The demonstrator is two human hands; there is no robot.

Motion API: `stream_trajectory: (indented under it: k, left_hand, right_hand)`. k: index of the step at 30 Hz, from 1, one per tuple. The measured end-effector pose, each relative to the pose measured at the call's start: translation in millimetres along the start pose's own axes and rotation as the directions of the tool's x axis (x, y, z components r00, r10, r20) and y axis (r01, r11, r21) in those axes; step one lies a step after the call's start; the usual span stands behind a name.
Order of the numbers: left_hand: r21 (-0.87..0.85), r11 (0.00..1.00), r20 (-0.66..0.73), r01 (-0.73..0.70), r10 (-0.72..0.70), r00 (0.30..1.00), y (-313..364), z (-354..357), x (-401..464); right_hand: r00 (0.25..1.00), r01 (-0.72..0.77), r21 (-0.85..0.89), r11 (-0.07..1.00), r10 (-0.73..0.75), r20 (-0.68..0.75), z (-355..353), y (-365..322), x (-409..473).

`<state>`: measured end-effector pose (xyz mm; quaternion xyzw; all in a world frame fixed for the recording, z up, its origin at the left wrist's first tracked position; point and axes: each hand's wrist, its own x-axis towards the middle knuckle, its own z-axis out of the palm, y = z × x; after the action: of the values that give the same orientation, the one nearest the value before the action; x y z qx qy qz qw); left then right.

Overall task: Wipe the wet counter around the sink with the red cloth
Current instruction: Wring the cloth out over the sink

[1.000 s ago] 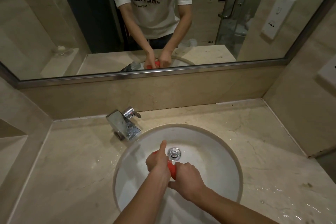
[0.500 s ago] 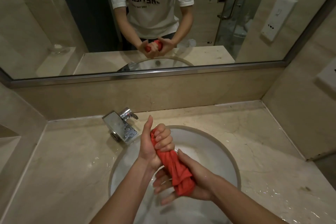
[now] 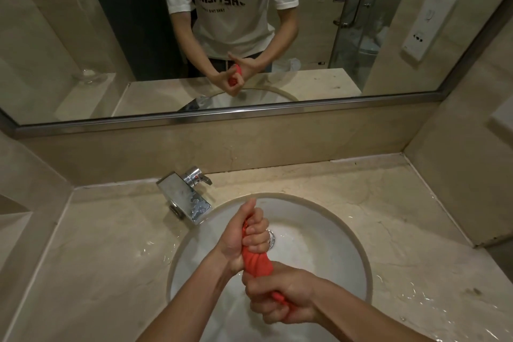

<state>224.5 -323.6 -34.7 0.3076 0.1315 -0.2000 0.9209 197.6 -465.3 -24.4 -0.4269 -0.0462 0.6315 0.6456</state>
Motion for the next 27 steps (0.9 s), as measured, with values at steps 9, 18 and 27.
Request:
stream_trajectory:
  k: [9, 18, 27]
  left_hand:
    - [0.198, 0.98, -0.623, -0.022, 0.143, 0.769, -15.7, -9.2, 20.5]
    - [0.094, 0.992, -0.916, -0.084, 0.119, 0.382, -39.0, -41.6, 39.0]
    - [-0.039, 0.999, -0.813, -0.018, -0.021, 0.582, -41.4, -41.3, 33.7]
  right_hand:
    - [0.842, -0.145, -0.707, 0.692, -0.289, -0.455, -20.5, 14.4, 36.3]
    - [0.748, -0.494, -0.868, -0.041, -0.529, -0.401, -47.1, 23.9, 55.7]
    - [0.701, -0.585, -0.789, 0.187, -0.372, -0.608, -47.9, 26.8, 45.6]
